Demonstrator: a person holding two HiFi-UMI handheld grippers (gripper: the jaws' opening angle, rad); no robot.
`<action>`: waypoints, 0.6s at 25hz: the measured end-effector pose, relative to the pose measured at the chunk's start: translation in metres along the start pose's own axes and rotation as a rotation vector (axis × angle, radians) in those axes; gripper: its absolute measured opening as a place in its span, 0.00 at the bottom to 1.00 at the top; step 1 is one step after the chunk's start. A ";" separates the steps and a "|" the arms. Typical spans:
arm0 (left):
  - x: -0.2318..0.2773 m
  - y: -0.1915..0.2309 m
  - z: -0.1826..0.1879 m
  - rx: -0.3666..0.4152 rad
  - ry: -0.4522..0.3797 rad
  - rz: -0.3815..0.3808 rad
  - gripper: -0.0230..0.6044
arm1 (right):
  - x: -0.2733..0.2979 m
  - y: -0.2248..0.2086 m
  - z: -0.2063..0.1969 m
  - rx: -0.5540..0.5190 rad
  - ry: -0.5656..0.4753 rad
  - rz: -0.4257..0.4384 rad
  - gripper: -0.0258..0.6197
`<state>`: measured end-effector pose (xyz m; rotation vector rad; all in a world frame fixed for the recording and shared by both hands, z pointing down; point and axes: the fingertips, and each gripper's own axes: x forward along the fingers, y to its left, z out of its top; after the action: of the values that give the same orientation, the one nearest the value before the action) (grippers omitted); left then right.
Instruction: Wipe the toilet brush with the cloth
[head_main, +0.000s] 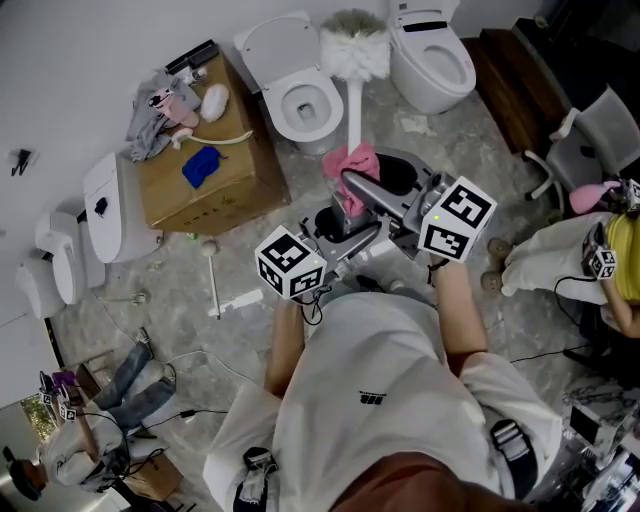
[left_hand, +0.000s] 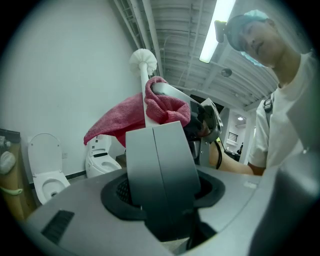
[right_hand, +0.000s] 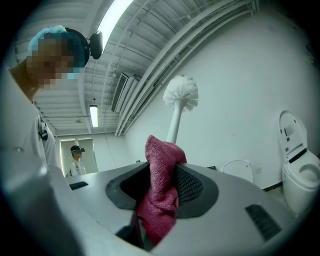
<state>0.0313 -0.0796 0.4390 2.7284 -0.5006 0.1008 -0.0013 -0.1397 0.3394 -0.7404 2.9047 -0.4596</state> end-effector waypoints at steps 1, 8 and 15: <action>-0.001 0.000 0.001 0.003 0.001 0.003 0.41 | 0.001 0.001 0.002 -0.003 -0.002 0.001 0.25; -0.010 -0.001 -0.008 0.009 0.032 0.010 0.41 | 0.010 -0.002 0.019 -0.015 -0.033 -0.008 0.25; -0.013 -0.009 -0.023 -0.009 0.035 -0.016 0.41 | 0.012 -0.007 0.039 -0.045 -0.061 -0.041 0.25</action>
<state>0.0220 -0.0590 0.4554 2.7163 -0.4675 0.1413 -0.0021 -0.1618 0.3046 -0.8066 2.8567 -0.3707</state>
